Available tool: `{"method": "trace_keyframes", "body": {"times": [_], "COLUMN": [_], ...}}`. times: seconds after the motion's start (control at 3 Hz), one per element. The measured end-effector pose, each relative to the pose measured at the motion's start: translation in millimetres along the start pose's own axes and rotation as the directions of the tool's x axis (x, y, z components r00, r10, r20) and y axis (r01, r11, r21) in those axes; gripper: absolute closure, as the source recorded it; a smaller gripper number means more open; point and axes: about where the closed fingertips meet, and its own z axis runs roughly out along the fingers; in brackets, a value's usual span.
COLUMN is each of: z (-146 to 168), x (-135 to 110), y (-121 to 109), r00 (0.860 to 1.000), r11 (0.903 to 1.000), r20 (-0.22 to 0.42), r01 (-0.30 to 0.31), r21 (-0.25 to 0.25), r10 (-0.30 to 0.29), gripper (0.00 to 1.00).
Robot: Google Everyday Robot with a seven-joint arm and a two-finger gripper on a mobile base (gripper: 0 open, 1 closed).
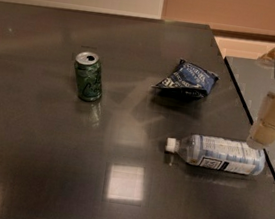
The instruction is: Pick blue plastic bottle
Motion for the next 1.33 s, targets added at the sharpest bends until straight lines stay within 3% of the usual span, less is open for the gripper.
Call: {"method": "trace_keyframes", "body": {"times": [0.67, 1.33], "z": [36, 60], "x": [-1, 3], "y": [17, 52], "r00": [0.998, 0.991], "r11": [0.9946, 0.9762], "r20": [0.036, 0.075], "r01": [0.063, 0.125], "r21": [-0.083, -0.177], "r10": [-0.060, -0.113], "gripper": [0.00, 0.00]}}
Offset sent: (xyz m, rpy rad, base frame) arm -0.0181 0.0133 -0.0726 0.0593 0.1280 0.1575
